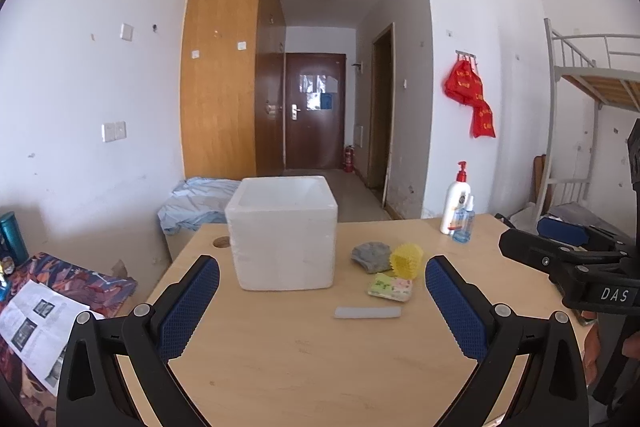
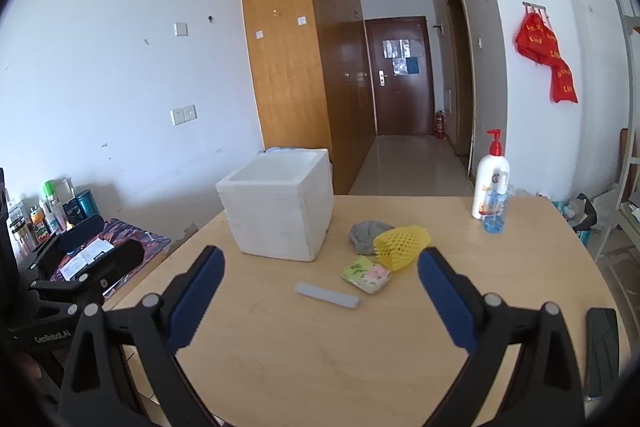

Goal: Organize soft objects
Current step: 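Withdraw both tools from the box back over the table, then move the left tool toward the white foam strip while the right tool approaches the yellow net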

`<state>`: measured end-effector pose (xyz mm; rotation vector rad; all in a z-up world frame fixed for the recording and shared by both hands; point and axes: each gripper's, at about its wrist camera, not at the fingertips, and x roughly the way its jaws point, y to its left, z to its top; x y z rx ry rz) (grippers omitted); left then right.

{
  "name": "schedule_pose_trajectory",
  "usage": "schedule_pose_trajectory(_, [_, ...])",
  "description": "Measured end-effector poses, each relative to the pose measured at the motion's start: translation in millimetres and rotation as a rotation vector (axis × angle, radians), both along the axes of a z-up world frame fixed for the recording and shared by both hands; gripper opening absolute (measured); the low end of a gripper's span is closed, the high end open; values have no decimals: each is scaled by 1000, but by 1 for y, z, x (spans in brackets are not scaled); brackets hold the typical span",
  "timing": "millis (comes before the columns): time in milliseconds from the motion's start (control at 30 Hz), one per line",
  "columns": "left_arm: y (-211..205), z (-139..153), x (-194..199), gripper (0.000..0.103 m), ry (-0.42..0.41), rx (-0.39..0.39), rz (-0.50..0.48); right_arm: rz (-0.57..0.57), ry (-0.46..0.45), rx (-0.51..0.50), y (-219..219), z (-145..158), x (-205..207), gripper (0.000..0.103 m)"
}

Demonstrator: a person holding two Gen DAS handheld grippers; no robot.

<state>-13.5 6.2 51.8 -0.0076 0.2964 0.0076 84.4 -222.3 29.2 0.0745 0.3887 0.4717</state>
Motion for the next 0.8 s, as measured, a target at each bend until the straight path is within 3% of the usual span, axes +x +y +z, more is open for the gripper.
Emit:
schedule_pose_trajectory(467, [-46, -15, 23, 103, 47, -8, -161, -131, 14, -14, -38, -5, -8, 99])
schedule_pose_trajectory(800, [-53, -26, 51, 103, 93, -10, -183, -174, 56, -32, -51, -14, 9, 99])
